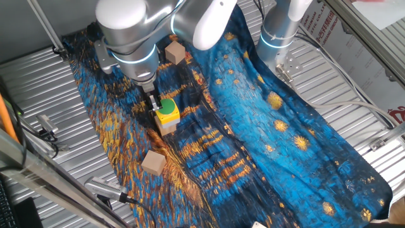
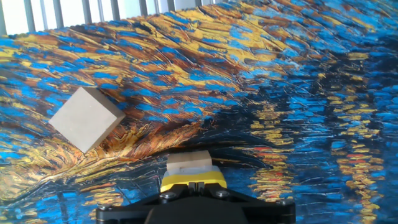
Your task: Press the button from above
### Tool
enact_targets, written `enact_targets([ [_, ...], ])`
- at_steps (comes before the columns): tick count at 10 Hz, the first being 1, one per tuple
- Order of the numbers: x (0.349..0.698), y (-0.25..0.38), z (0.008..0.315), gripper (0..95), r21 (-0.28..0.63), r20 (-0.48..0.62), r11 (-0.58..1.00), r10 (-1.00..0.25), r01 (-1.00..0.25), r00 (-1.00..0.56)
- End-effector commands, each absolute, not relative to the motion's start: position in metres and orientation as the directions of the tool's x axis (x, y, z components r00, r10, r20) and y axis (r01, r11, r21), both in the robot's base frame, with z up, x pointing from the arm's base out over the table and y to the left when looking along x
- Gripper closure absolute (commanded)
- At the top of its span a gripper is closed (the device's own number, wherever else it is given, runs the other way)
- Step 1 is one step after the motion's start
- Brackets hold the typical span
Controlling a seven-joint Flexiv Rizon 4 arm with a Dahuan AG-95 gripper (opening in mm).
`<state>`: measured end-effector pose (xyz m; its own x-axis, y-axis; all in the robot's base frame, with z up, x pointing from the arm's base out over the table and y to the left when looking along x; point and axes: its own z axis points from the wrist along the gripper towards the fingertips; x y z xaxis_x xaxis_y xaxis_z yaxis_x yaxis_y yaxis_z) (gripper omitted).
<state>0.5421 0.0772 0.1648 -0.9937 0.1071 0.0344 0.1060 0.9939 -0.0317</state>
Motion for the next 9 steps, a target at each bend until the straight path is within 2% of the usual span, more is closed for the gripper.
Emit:
enact_targets([
  [1,0.548,0.081,0.167,95.0,-0.028,0.037,0.993,0.119,0.118,-0.992],
  [4,0.553,0.082,0.164,95.0,-0.029,0.041,0.992,0.120,0.119,-0.992],
  [9,0.526,0.072,0.165,95.0,-0.029,0.042,0.996,0.084,0.083,-0.996],
])
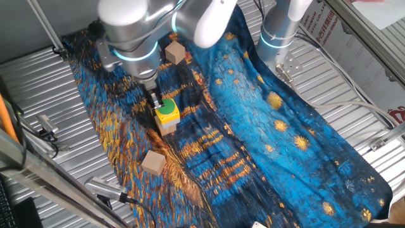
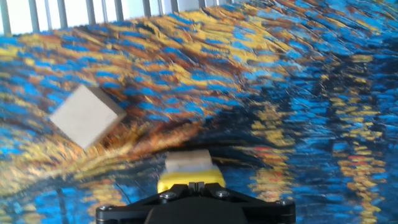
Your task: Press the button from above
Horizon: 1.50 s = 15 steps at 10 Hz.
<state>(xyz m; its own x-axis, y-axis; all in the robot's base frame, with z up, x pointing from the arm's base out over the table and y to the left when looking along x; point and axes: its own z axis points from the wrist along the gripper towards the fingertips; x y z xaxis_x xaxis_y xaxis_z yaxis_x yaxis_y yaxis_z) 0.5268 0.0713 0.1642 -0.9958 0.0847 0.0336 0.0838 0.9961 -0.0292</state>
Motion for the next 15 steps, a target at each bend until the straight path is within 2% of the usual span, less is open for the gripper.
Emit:
enact_targets([
  [1,0.524,0.071,0.165,95.0,-0.028,0.044,0.996,0.084,0.083,-0.995],
  [7,0.503,0.065,0.164,95.0,-0.026,0.044,0.998,0.064,0.063,-0.997],
  [15,0.495,0.074,0.169,95.0,-0.026,0.050,0.994,0.103,0.102,-0.993],
])
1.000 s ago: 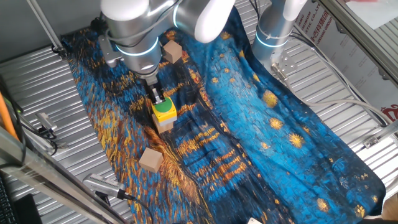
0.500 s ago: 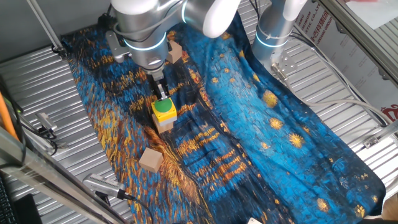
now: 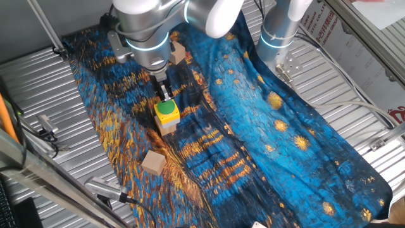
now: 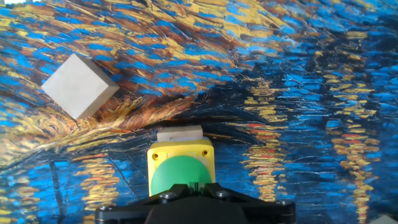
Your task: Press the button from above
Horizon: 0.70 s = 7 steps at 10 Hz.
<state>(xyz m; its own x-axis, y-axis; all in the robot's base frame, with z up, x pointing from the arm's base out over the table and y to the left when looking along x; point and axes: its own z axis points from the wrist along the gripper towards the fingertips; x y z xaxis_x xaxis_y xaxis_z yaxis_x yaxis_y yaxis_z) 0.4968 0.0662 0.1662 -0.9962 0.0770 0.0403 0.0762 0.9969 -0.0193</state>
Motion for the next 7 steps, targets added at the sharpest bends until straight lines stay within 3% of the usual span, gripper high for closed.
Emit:
enact_targets([
  [1,0.4960,0.0762,0.1705,95.0,-0.030,0.052,0.994,0.105,0.103,-0.993],
  [7,0.4971,0.0760,0.1664,95.0,-0.024,0.053,0.993,0.117,0.116,-0.992],
])
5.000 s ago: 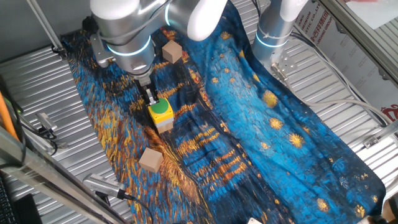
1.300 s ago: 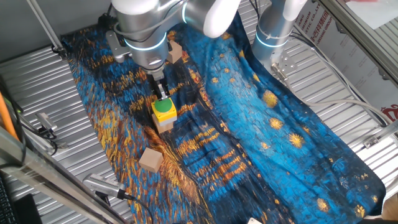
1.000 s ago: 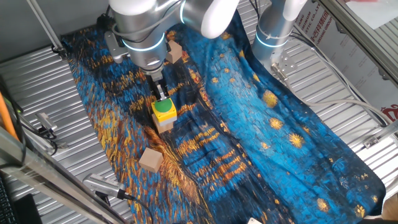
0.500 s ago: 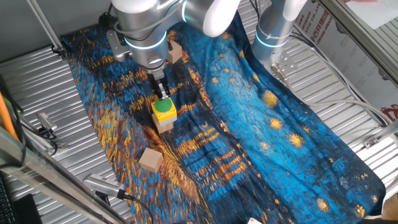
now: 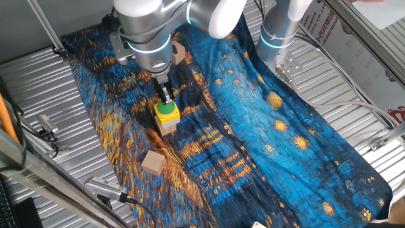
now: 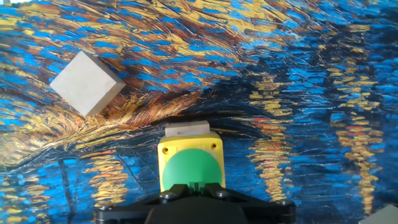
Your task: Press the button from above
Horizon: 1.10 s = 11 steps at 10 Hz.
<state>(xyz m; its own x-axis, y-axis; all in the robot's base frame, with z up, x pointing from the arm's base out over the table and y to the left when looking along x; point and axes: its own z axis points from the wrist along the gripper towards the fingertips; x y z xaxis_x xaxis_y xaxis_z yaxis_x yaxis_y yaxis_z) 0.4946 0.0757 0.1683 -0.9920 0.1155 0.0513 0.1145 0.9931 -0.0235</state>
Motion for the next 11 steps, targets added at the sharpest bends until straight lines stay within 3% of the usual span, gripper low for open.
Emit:
enact_targets([
  [1,0.498,0.076,0.162,95.0,-0.024,0.053,0.993,0.119,0.118,-0.991],
  [7,0.505,0.074,0.139,95.0,-0.003,0.044,0.990,0.139,0.139,-0.989],
  [11,0.502,0.075,0.139,95.0,-0.062,0.046,0.992,0.110,0.107,-0.993],
])
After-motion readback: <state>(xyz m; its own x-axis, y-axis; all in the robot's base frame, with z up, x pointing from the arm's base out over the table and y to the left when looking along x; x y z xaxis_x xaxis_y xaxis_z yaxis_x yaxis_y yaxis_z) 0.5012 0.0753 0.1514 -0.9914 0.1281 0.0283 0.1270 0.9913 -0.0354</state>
